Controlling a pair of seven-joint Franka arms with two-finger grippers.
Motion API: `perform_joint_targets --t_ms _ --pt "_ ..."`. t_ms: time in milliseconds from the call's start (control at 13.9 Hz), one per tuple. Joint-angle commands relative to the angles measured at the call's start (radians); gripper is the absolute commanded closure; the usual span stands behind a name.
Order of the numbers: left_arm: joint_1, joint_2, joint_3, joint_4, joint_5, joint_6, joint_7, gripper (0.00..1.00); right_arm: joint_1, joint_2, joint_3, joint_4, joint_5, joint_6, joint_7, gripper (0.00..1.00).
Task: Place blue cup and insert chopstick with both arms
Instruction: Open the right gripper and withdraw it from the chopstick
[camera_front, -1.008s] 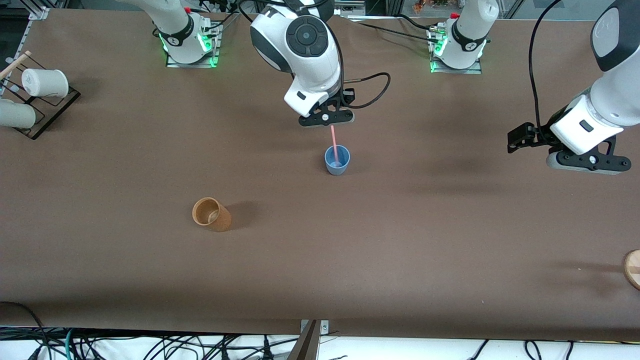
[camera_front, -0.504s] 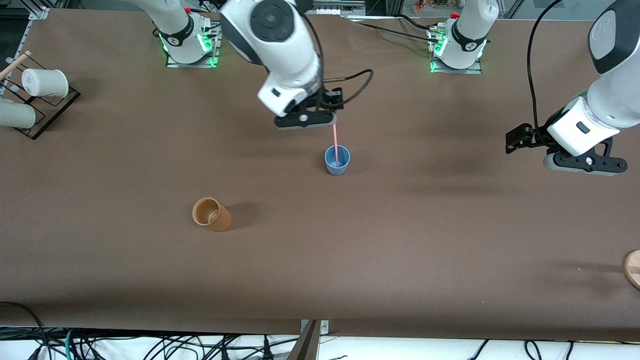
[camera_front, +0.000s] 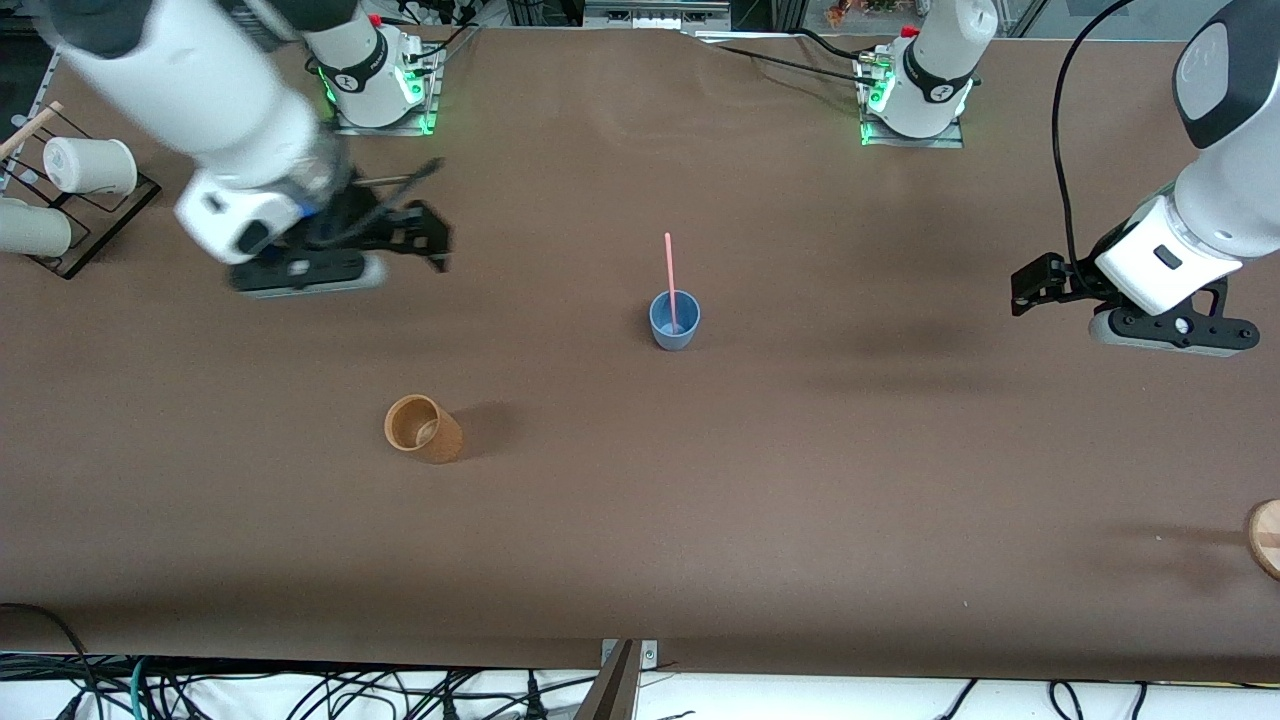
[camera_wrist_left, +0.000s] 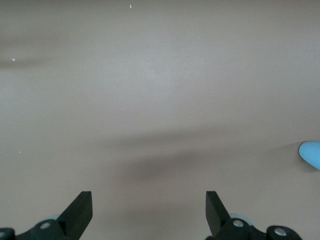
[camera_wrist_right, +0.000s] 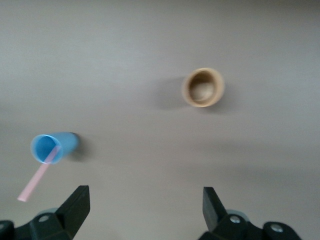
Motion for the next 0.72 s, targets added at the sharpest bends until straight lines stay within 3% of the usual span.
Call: perform_joint_targets --t_ms 0,144,648 --pt "-0.007 0.006 -0.001 0.013 -0.006 0.002 0.017 0.0 -0.059 -0.136 -0.018 -0.127 -0.005 -0.008 -0.191 0.0" --pt "-0.005 0.003 -0.026 0.015 -0.006 0.002 0.014 0.0 -0.064 -0.162 -0.065 -0.138 -0.005 -0.031 -0.277 0.0" --pt "-0.004 0.001 -0.032 0.015 -0.006 -0.003 0.017 0.0 -0.065 -0.177 -0.081 -0.134 -0.025 -0.086 -0.269 0.0"
